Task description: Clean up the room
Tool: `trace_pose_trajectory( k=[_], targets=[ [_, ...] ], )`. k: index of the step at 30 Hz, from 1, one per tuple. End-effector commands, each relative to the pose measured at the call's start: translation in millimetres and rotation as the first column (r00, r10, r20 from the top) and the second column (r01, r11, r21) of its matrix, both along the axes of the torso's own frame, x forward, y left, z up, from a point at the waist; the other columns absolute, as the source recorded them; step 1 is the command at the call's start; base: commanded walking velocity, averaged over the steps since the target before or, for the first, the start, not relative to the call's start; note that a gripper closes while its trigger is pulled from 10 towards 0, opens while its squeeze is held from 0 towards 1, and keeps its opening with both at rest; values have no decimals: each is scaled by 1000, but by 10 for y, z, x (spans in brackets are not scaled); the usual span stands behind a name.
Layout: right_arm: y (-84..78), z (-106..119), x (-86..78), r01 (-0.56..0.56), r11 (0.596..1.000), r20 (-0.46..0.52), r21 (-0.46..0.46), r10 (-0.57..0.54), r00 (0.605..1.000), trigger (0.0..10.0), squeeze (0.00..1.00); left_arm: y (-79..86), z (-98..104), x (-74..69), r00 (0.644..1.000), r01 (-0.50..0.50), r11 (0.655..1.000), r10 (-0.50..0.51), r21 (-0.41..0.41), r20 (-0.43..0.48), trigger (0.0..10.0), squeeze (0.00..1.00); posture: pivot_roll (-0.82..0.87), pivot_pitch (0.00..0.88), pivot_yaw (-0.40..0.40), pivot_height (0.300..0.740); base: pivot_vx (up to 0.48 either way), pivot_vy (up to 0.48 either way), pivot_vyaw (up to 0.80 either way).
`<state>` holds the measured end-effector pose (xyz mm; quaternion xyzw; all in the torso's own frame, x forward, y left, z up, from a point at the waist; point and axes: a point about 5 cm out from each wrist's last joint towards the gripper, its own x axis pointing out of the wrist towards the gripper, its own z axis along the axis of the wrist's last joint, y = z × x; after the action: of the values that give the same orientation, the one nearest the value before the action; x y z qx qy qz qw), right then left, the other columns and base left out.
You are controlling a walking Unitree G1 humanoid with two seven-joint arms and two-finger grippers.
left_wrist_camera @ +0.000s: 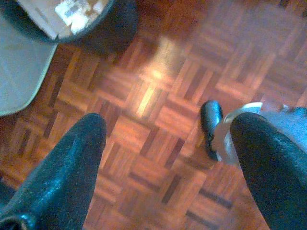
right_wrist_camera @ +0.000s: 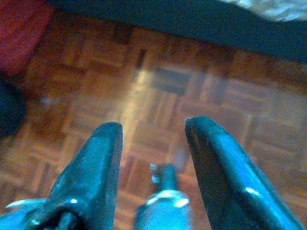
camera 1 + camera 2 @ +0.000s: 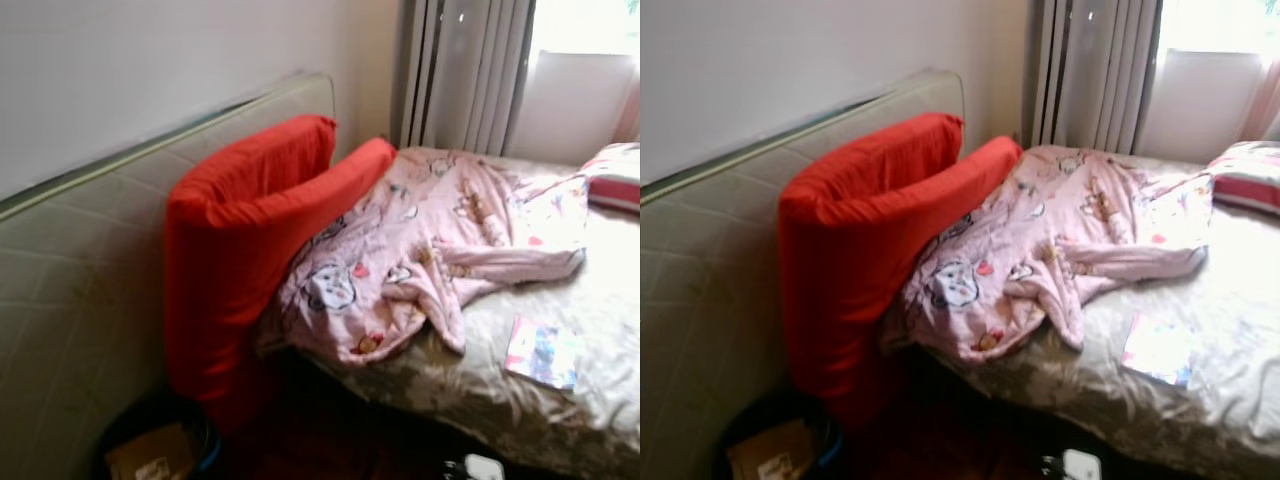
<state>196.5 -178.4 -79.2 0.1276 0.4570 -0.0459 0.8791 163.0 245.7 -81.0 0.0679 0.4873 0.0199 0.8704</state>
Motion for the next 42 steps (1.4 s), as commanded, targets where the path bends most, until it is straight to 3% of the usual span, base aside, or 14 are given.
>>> trace_pose_trajectory(
  k=[1, 9, 23, 33, 42],
  targets=[
    [-74, -8, -33, 14, 1000, 1, -20, -14, 1000, 10000, 0, 1, -2, -10, 1000, 13, 1000, -13, 7, 5, 10000, 0, 19, 0, 75, 740, 0, -262, 0],
    [-180, -59, -180, -14, 998, -16, -60, 13, 1000, 10000, 0, -79, -73, -144, 1000, -21, 1000, 21, -22, 1, 10000, 0, 32, 0, 16, 740, 0, -262, 0],
    [-246, -122, -358, -39, 996, -47, -74, 35, 998, 10000, 0, -114, -147, -327, 998, -44, 998, 42, -36, -43, 10000, 0, 26, 42, -5, 740, 0, -257, 0],
    [-302, -157, -485, -11, 996, -54, -87, 6, 999, 10000, 0, -150, -183, -433, 998, -54, 997, 51, -57, -48, 10000, 0, 5, 83, -4, 740, 0, 0, 0],
    [-403, -176, -607, -71, 992, -80, -103, 62, 995, 10000, 0, -229, -230, -553, 993, -114, 990, 110, -85, -51, 10000, 0, 24, 112, -66, 740, 0, 0, 0]
  ],
)
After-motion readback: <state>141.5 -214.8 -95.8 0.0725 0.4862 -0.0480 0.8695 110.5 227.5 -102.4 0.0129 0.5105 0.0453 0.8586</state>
